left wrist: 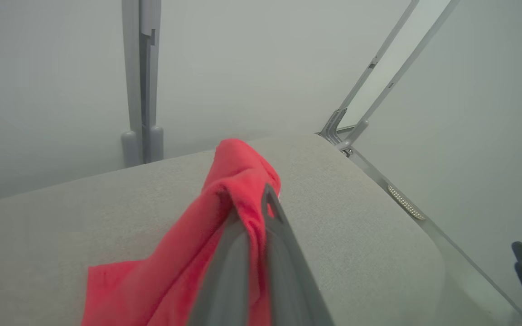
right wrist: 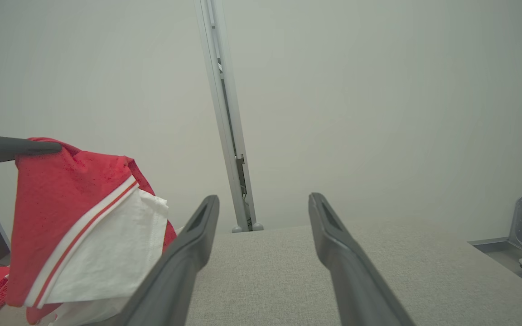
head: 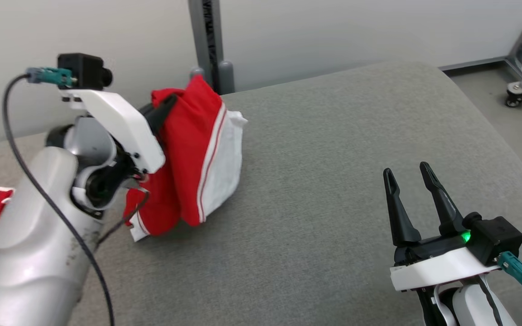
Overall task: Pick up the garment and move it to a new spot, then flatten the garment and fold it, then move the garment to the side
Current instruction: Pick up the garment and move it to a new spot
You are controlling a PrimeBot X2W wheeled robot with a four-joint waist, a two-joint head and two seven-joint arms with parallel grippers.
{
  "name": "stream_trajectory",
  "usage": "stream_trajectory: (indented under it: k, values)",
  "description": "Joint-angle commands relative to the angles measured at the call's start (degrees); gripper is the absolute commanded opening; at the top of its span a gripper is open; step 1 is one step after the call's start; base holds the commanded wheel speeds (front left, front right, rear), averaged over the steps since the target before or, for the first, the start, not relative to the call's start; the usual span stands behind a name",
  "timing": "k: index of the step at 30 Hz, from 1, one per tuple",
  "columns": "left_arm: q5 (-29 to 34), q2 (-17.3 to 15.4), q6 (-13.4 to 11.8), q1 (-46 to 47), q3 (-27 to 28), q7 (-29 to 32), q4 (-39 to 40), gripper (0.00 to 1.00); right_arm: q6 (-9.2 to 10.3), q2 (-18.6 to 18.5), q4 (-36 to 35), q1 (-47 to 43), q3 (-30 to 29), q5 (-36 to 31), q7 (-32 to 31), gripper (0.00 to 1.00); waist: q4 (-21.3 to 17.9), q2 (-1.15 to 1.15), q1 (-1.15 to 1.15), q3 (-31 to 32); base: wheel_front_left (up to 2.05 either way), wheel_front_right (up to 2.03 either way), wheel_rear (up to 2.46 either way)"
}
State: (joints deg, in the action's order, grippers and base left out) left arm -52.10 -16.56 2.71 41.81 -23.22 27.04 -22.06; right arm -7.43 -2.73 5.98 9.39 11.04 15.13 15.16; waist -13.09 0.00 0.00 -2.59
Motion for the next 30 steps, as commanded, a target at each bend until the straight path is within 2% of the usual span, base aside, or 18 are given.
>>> stream_trajectory:
  k: [1, 5, 6, 11, 15, 23, 30]
  values:
    - [-0.58, 1.18, -0.44, -0.64, 0.23, -1.13, -0.82, 0.00, -0.11, -0.34, -0.42, 0.08, -0.29, 0.18, 0.11, 1.00, -1.75, 0.00, 0.00, -0.85, 0.00, 0.00, 0.00]
    - [-0.79, 5.79, -0.46, -0.47, -0.87, -3.76, -4.41, 0.00, -0.11, -0.33, -0.71, 0.81, 0.17, 0.36, 0.11, 1.00, -3.91, 0.00, 0.00, -2.37, 0.00, 0.00, 0.00]
    - [-0.79, 5.79, -0.46, -0.47, -0.87, -3.76, -4.41, 0.00, -0.11, -0.33, -0.71, 0.81, 0.17, 0.36, 0.11, 1.00, -3.91, 0.00, 0.00, -2.37, 0.00, 0.00, 0.00]
    - [-0.21, 10.39, 0.64, 1.00, -2.45, -8.34, -9.82, 0.00, -0.11, -0.32, -0.75, 1.49, 0.51, 0.79, 0.11, 1.00, -6.10, 0.00, 0.00, -4.51, 0.00, 0.00, 0.00]
    - [-0.40, 12.57, 2.01, 2.65, -3.52, -13.06, -14.69, 0.00, -0.11, -0.33, -0.70, 2.14, 1.39, 1.28, 0.11, 1.00, -7.86, 0.00, 0.00, -5.76, 0.00, 0.00, 0.00]
    - [-1.93, 13.51, 4.05, 6.17, -7.75, -20.10, -24.26, 0.00, -0.11, -0.33, -0.50, 3.07, 2.64, 2.04, 0.12, 1.00, -10.36, 0.00, 0.00, -7.45, 0.00, 0.00, 0.00]
    - [-8.02, 13.55, 4.77, 8.16, -13.13, -24.40, -26.57, 0.00, -0.11, -0.33, -0.32, 3.52, 3.16, 2.00, 0.12, 1.00, -10.77, 0.00, 0.00, -8.18, 0.00, 0.00, 0.00]
